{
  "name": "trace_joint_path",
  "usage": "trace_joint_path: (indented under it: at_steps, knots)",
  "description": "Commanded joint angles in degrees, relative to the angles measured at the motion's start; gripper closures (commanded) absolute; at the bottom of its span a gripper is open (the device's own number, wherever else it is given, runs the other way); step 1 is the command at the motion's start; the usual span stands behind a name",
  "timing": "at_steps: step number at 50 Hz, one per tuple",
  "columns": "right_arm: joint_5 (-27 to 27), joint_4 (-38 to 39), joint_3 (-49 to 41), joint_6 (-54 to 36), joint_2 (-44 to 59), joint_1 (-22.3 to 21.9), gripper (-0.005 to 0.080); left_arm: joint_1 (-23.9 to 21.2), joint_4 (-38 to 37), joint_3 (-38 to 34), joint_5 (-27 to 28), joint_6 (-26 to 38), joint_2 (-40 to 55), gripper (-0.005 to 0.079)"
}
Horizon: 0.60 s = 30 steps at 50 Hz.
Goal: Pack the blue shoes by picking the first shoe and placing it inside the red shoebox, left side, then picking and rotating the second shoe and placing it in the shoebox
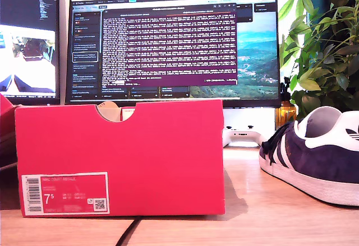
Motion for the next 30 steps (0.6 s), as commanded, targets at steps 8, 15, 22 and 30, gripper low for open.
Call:
trace_joint_path:
  at_steps: [8, 15, 22, 30]
  knots:
    - [0.0, 0.6, -1.0, 0.5, -0.4, 0.0, 0.0760, 0.1, -0.2, -1.7, 2.4, -2.6, -0.3, 0.0762]
    - [-0.2, 1.9, -1.0, 5.4, -0.4, 0.0, 0.0760, 0.1, 0.8, -1.7, 3.1, -5.1, -0.3, 0.0762]
    - [-2.5, 5.9, -1.0, 15.9, -0.4, 0.3, 0.0760, 0.1, 5.8, -1.7, 6.2, -14.7, -0.3, 0.0762]
    - [-8.6, 11.2, -0.9, 22.4, -0.4, 0.3, 0.0760, 0.1, 14.4, -1.7, 15.0, -22.3, -0.3, 0.0762]
